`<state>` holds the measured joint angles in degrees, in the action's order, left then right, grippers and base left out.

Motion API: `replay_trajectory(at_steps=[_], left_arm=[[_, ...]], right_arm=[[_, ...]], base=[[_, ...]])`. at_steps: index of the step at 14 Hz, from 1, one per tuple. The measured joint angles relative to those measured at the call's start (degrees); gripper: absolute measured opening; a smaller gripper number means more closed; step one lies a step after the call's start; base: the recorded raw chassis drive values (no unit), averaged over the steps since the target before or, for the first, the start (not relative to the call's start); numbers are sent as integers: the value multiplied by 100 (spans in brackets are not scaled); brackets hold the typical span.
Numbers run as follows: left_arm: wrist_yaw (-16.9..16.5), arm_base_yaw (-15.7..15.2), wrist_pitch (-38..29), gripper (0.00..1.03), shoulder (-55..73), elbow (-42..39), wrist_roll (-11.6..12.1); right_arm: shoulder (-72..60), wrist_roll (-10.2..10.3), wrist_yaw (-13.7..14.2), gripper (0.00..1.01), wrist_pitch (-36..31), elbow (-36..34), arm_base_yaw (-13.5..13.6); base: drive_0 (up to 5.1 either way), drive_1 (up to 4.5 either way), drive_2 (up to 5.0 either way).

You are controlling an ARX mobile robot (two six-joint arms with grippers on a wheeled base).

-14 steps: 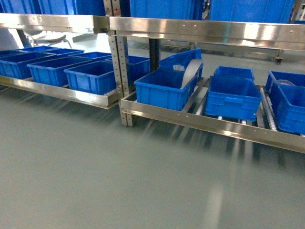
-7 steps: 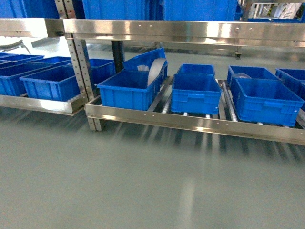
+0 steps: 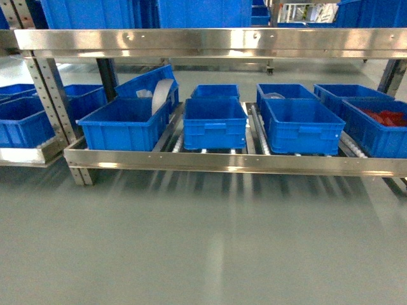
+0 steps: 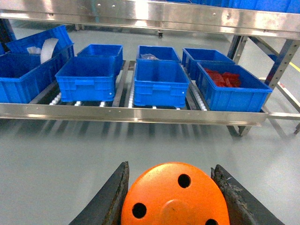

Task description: Sort blue parts and orange caps into right shelf containers

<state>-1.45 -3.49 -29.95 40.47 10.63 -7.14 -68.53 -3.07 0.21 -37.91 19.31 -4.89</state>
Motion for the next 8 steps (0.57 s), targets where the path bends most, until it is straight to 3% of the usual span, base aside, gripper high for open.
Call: replay_trajectory(at_steps=[4,8], left_arm=[[17,0,-2,44,-2,0,0],[-33,33,4,44,17,0,0]], right_arm=[[0,0,-4,44,0,0,0],[0,0,31,44,11,0,-13]], base=[[-201,-201,-201],[-39,-39,-39]])
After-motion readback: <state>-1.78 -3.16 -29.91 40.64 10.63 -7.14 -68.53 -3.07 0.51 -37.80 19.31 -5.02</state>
